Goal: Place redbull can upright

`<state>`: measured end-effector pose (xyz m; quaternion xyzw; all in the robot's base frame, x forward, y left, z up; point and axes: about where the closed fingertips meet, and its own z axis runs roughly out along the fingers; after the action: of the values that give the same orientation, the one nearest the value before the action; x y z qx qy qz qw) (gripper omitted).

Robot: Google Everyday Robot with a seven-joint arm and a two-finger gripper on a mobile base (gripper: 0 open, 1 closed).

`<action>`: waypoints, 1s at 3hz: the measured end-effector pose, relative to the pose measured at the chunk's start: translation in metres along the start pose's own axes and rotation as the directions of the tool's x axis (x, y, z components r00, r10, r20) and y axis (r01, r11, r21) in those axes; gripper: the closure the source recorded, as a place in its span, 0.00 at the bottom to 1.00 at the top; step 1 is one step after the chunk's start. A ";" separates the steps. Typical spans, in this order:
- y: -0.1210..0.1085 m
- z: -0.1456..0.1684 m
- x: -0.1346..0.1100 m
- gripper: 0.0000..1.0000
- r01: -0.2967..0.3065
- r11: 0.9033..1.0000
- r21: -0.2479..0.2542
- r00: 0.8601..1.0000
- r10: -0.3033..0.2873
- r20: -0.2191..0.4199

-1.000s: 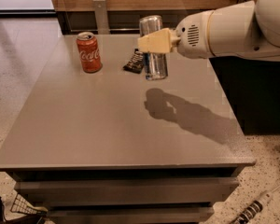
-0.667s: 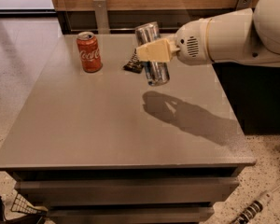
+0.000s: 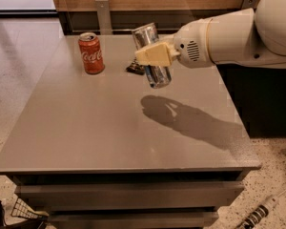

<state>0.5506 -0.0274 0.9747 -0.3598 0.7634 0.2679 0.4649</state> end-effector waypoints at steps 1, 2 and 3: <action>0.002 0.009 0.002 1.00 0.018 1.000 -0.025 0.999 -0.016 0.045; -0.006 0.028 0.010 1.00 -0.006 0.995 -0.098 0.977 0.026 0.211; 0.001 0.042 0.014 1.00 0.062 0.984 -0.170 0.940 0.000 0.341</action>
Offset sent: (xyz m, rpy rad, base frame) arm 0.0160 0.0502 -0.0380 0.3547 -0.3618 0.2823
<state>0.5667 0.0004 0.9447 -0.3601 0.6389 0.3856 0.5598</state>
